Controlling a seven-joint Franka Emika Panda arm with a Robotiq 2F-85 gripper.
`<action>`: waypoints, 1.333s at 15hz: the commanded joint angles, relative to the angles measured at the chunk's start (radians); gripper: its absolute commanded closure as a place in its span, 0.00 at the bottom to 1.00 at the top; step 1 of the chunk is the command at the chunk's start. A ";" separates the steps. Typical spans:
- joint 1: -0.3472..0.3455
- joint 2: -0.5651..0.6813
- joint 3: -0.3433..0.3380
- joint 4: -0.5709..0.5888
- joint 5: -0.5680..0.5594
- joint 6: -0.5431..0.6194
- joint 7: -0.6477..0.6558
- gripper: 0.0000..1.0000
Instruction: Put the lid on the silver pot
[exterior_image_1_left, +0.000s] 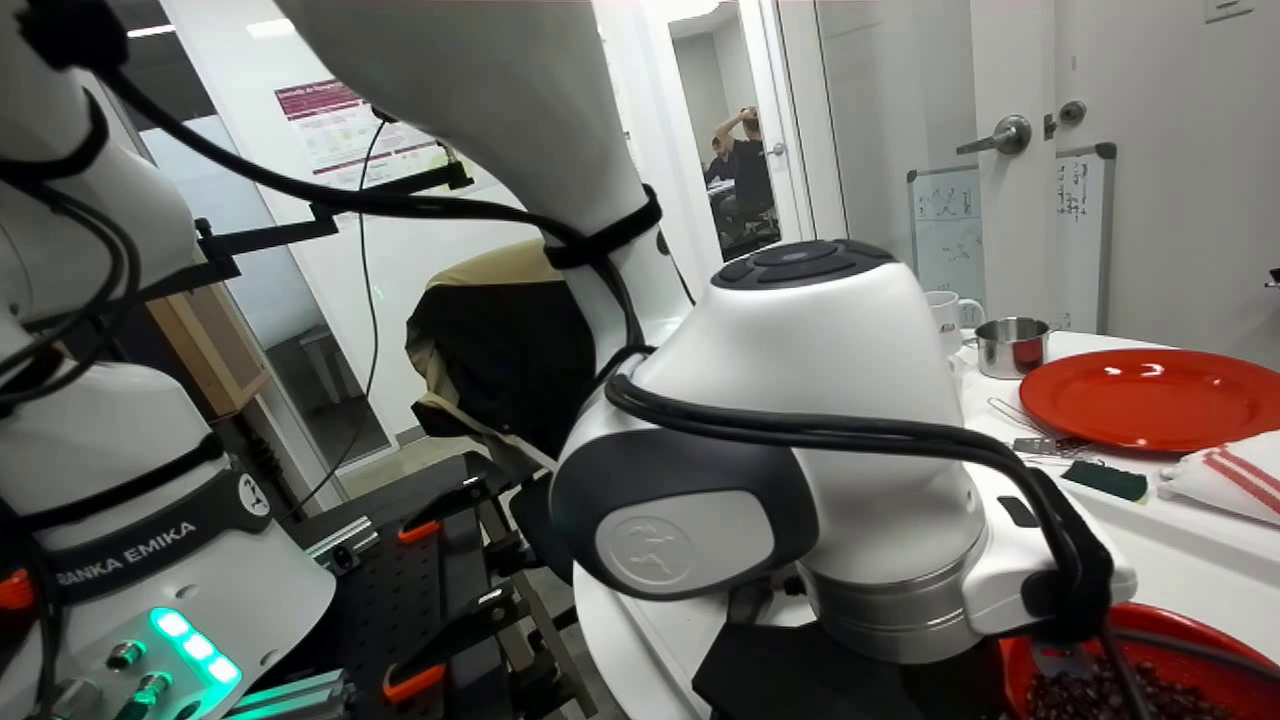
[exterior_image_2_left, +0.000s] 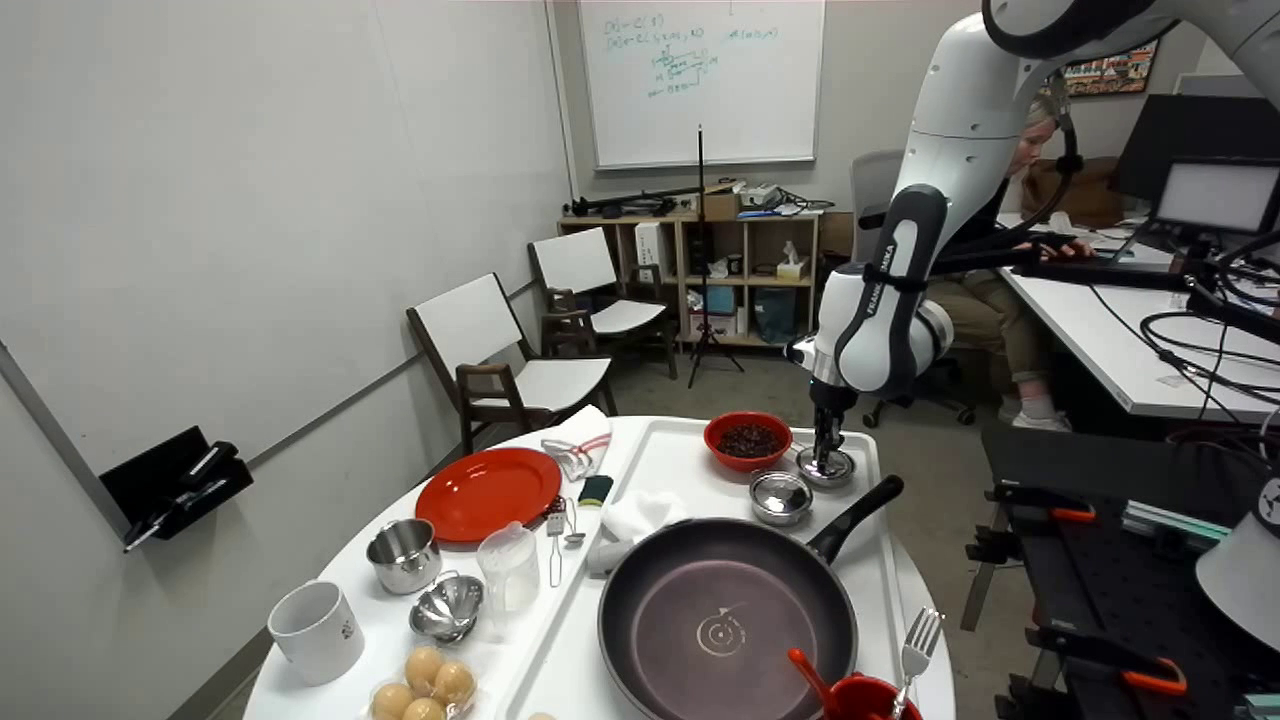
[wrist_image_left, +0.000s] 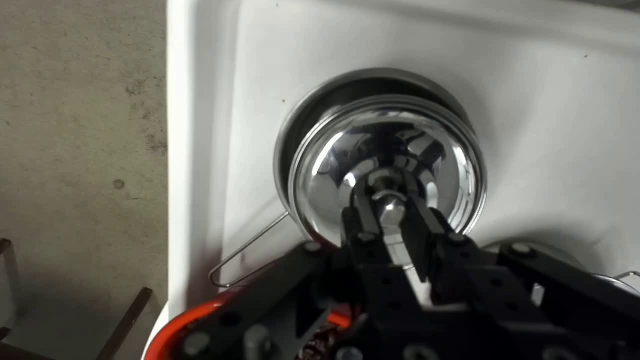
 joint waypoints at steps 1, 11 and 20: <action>0.025 0.009 -0.024 0.013 -0.033 0.002 0.043 0.95; 0.030 0.012 -0.046 0.017 -0.034 0.001 0.047 0.95; 0.034 0.010 -0.048 0.015 -0.033 0.001 0.061 0.12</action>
